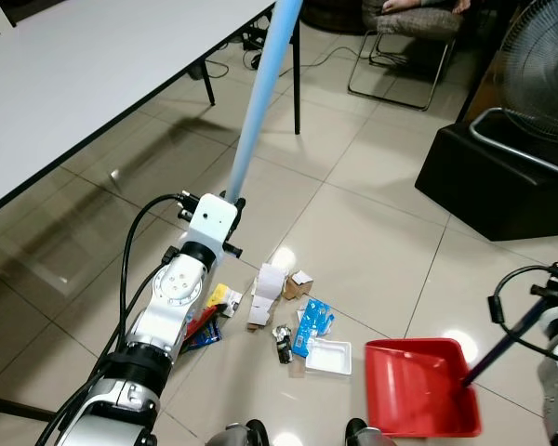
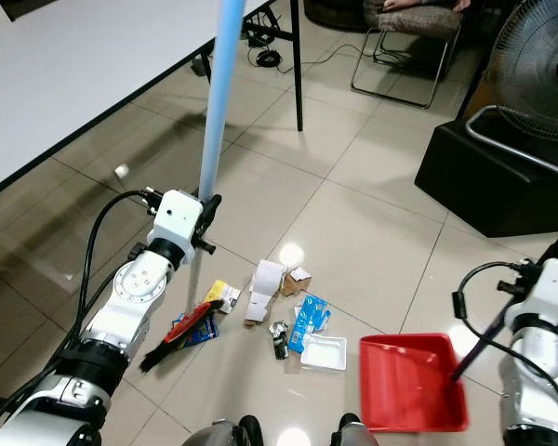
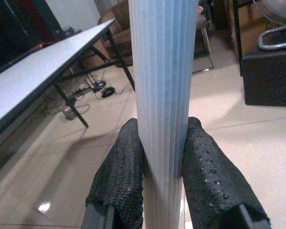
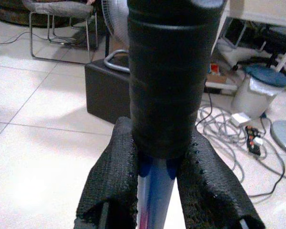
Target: Sweep floor
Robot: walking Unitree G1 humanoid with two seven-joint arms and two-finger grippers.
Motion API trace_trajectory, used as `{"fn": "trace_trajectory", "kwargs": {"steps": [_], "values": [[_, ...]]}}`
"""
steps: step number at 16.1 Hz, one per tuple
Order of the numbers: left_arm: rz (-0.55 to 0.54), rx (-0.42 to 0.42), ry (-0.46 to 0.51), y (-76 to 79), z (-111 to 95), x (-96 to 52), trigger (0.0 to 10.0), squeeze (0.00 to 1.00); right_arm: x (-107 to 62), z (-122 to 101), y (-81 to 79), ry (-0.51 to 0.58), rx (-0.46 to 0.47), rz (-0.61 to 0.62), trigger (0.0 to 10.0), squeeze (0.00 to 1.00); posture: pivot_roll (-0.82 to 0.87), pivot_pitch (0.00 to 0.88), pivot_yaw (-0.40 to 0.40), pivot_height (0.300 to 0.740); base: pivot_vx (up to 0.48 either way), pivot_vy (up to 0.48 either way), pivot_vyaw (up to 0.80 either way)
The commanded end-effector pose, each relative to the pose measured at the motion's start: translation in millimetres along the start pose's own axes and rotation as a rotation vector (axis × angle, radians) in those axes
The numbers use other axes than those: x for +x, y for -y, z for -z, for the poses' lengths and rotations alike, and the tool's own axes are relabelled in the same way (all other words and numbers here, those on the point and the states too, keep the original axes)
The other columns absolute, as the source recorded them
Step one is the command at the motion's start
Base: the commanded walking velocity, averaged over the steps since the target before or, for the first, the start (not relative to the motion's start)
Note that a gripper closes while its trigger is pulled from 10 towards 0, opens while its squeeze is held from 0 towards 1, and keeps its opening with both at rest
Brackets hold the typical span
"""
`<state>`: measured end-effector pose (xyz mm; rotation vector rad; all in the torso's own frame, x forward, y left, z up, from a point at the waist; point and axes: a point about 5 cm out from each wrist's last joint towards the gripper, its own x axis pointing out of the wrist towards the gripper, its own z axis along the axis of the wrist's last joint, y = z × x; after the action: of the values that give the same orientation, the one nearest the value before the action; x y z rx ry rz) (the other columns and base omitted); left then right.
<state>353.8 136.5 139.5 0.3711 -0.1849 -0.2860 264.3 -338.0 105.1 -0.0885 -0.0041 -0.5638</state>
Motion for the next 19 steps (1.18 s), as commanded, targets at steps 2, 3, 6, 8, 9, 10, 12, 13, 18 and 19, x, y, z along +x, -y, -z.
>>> {"fn": "trace_trajectory", "kwargs": {"steps": [2,3,6,8,9,10,12,13,18,19], "values": [[0.003,0.020,0.028,-3.3,-5.9,-0.8,10.0,0.00,0.6,-7.5,21.6,0.024,-0.059,0.026,10.0,0.00,-0.08,0.289,0.095,0.740,0.000,0.000,0.00],[0.000,0.021,0.028,-5.7,-6.9,0.4,10.0,0.00,2.3,-9.1,27.9,0.029,-0.079,0.030,10.0,0.00,-0.07,0.298,0.097,0.740,0.000,0.000,0.00],[-0.008,0.028,0.027,-12.1,-9.6,3.4,10.0,0.00,10.8,-19.1,34.7,0.063,-0.120,0.032,10.0,0.00,-0.05,0.342,0.112,0.740,0.000,0.000,0.00],[-0.012,0.035,0.035,-15.7,-13.8,5.4,10.0,0.00,16.4,-25.0,32.3,0.090,-0.119,0.027,10.0,0.00,-0.03,0.368,0.132,0.740,0.000,0.000,0.00],[-0.014,0.041,0.042,-17.6,-17.6,7.7,10.0,0.00,20.6,-28.9,27.5,0.107,-0.115,0.019,10.0,0.00,-0.02,0.387,0.145,0.740,0.000,0.000,0.00],[-0.014,0.044,0.045,-18.5,-19.3,8.5,10.0,0.00,22.0,-30.7,25.2,0.114,-0.113,0.014,10.0,0.00,-0.02,0.387,0.145,0.740,0.000,0.000,0.00],[-0.022,0.056,0.066,-23.5,-26.9,11.0,10.0,0.00,27.7,-37.3,12.2,0.142,-0.110,-0.024,10.0,0.00,-0.01,0.414,0.157,0.740,0.000,0.000,0.00],[-0.027,0.058,0.069,-24.9,-28.6,11.7,10.0,0.00,29.2,-38.5,8.9,0.146,-0.113,-0.034,10.0,0.00,0.00,0.417,0.158,0.740,0.000,0.000,0.00],[-0.139,0.058,0.147,-50.3,-59.5,25.3,10.0,0.00,41.7,-55.7,5.6,0.207,-0.119,-0.034,10.0,0.00,0.01,0.428,0.166,0.740,0.000,0.000,0.00],[-0.153,0.056,0.151,-52.8,-61.6,27.0,10.0,0.00,42.5,-56.7,5.5,0.211,-0.120,-0.032,10.0,0.00,0.01,0.429,0.168,0.740,0.000,0.000,0.00]]}}
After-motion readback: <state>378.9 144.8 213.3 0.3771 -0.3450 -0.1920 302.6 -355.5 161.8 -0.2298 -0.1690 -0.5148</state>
